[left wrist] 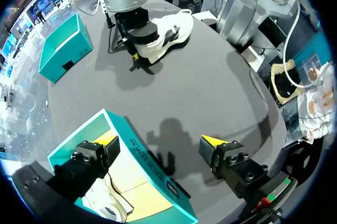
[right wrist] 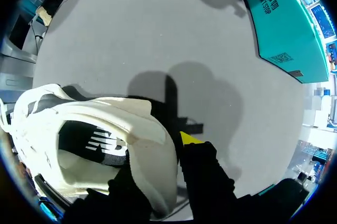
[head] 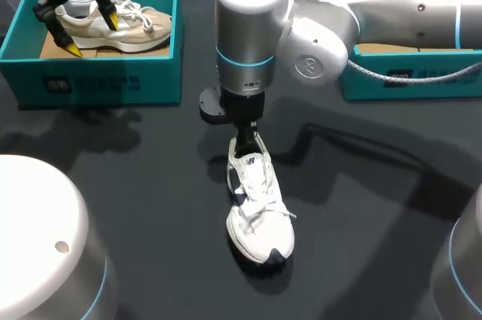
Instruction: Take the shoe out of the shoebox, open the shoe tongue, remove and reinsert the insole, then place the shoe into the shoebox
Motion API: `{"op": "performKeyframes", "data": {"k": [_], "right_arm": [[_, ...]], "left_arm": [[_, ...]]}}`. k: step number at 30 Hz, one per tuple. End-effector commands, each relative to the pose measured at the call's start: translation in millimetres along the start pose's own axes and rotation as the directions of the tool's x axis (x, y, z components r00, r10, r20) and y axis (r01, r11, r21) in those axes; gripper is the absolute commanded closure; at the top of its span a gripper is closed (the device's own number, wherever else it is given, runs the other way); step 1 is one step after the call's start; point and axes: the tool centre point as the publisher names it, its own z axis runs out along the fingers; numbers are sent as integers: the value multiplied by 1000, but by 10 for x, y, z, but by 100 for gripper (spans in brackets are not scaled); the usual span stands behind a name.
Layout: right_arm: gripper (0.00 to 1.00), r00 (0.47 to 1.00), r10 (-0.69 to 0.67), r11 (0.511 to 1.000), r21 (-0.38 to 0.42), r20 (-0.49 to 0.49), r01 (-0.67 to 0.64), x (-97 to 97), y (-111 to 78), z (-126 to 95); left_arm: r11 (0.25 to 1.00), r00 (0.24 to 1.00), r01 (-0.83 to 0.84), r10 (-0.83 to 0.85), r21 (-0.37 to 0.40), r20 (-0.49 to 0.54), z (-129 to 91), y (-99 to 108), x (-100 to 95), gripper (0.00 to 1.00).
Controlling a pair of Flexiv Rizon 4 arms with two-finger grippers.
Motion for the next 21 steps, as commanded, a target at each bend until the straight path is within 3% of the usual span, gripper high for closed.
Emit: {"op": "performKeyframes", "data": {"k": [1,11,21], "right_arm": [[100,1000,2,1000,10,8,-2,30,8,-58],[100,1000,9,999,42,20,-10,73,-7,-214],[100,999,-6,998,59,40,3,107,-175,-756]], "left_arm": [[1000,1000,-1,1,-3,-2,0,2,-3,0],[1000,1000,-1,1,-3,-2,0,2,-3,0],[1000,1000,-1,1,-3,-2,0,2,-3,0]]}}
